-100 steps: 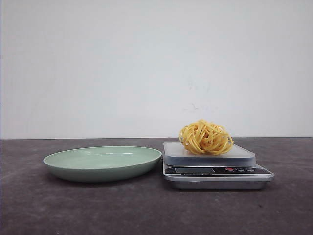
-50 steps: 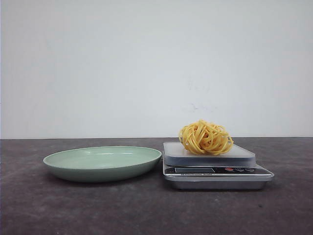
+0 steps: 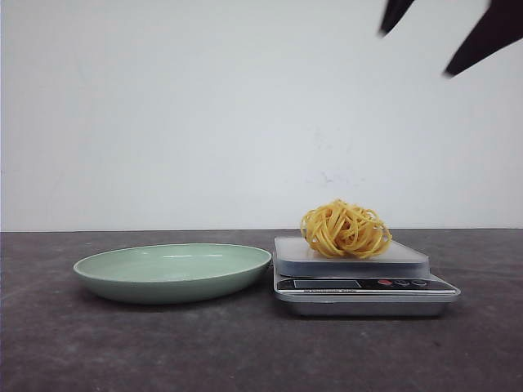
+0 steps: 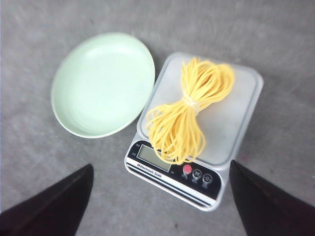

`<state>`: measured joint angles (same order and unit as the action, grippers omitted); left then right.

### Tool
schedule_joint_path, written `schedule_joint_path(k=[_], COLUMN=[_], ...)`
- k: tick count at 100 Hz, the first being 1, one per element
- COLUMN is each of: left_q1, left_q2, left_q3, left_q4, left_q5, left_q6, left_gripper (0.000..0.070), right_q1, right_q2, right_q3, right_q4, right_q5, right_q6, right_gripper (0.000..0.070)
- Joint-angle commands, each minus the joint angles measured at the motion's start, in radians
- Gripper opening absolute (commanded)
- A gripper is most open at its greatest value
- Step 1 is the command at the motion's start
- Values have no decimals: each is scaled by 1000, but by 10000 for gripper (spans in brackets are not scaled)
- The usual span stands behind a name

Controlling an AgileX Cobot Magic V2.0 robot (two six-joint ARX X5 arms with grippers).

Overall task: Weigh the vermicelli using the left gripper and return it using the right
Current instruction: 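Lower the open right gripper over the vermicelli on the scale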

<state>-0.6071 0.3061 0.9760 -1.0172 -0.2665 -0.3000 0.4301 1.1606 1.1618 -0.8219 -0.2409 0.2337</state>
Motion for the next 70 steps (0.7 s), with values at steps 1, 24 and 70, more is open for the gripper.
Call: schedule_joint_path(k=[1, 24, 70], left_q1=[-8, -8, -8], left_q2=[0, 0, 0], left_q3=[13, 13, 13], left_q4=[7, -15, -15], left_q5=[-3, -3, -2], left_q6=[0, -1, -2], left_gripper=[378, 377, 377], right_q1=[31, 93, 74], right_q2=[68, 317, 653], right_q3=[43, 190, 426], right_q4=[27, 3, -157], right_q5=[14, 95, 138], right_q6=[29, 48, 78], right_gripper=[554, 554, 553])
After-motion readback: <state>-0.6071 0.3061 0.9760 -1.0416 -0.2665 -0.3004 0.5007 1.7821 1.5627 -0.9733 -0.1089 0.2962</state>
